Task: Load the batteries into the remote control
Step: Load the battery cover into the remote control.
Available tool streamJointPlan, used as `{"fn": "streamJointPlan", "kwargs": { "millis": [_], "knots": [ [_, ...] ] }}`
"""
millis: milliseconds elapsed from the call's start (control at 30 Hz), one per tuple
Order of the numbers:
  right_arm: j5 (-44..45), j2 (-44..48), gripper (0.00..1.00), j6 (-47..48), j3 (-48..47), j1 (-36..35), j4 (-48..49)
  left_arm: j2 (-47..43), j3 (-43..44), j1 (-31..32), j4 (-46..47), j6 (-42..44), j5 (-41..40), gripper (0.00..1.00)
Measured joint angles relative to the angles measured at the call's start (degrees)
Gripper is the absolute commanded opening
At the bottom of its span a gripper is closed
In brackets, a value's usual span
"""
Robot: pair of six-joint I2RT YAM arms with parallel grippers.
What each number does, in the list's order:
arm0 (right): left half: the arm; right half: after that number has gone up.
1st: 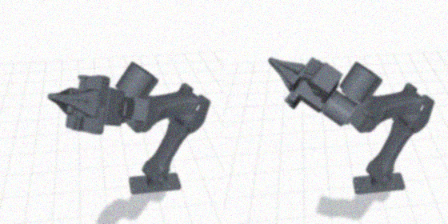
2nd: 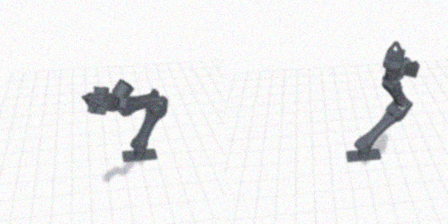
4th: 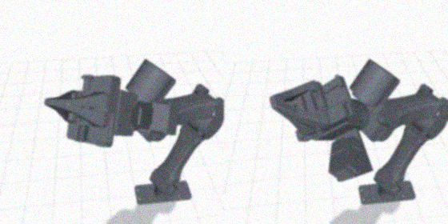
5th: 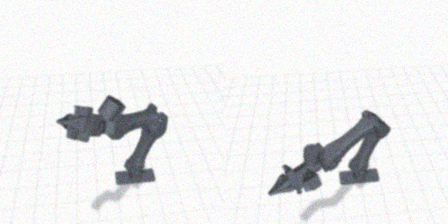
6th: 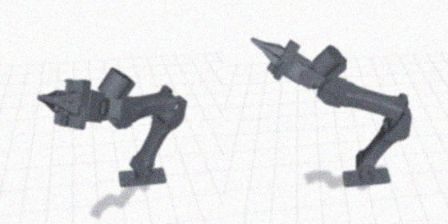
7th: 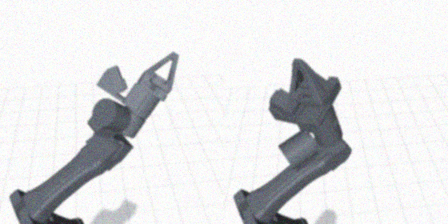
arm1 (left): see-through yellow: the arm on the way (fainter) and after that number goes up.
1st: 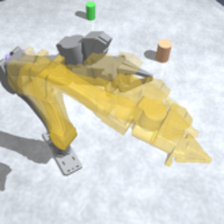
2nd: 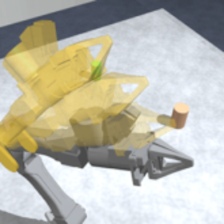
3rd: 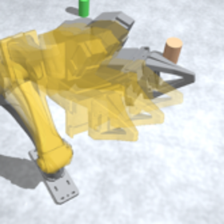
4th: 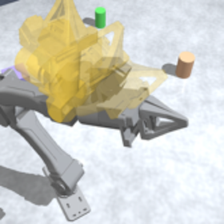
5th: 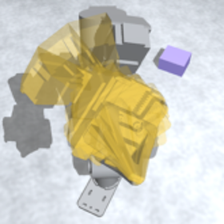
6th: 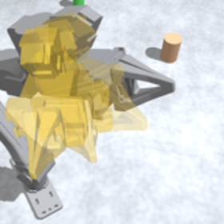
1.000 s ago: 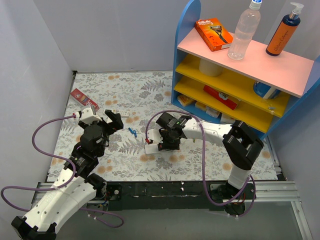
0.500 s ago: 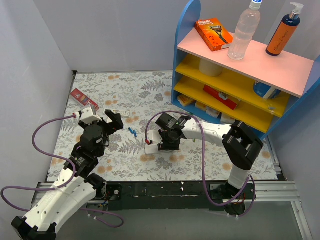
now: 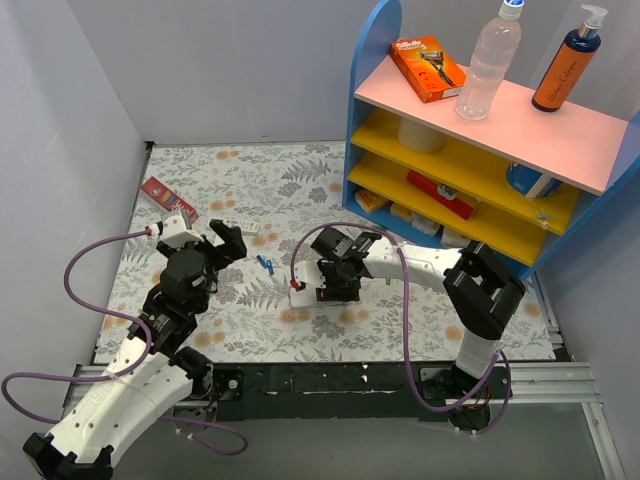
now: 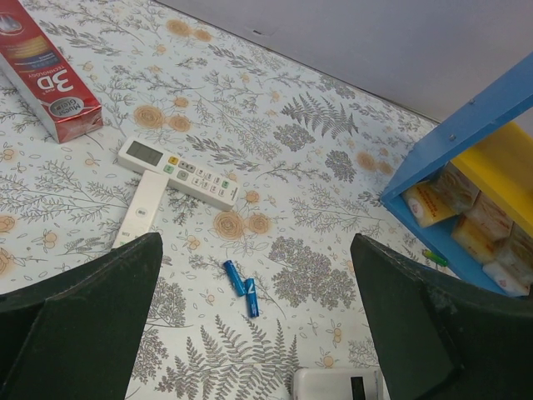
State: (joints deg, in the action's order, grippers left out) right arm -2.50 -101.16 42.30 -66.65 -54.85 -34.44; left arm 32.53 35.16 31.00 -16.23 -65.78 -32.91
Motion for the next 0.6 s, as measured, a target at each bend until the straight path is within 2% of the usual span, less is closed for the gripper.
{"fn": "streamJointPlan", "kwargs": {
  "millis": [100,367,600],
  "knots": [
    [0.0,0.0,0.45,0.0,0.0,0.0,0.0,0.0,0.0,-0.09,0.0,0.0,0.04,0.98],
    [0.0,-0.26,0.53,0.04,0.0,-0.09,-0.2,0.0,-0.04,-0.11,0.0,0.0,0.37,0.98],
    [0.02,-0.39,0.54,0.07,0.0,-0.42,-0.17,0.0,-0.09,-0.15,0.0,0.0,0.37,0.98]
  ]
}}
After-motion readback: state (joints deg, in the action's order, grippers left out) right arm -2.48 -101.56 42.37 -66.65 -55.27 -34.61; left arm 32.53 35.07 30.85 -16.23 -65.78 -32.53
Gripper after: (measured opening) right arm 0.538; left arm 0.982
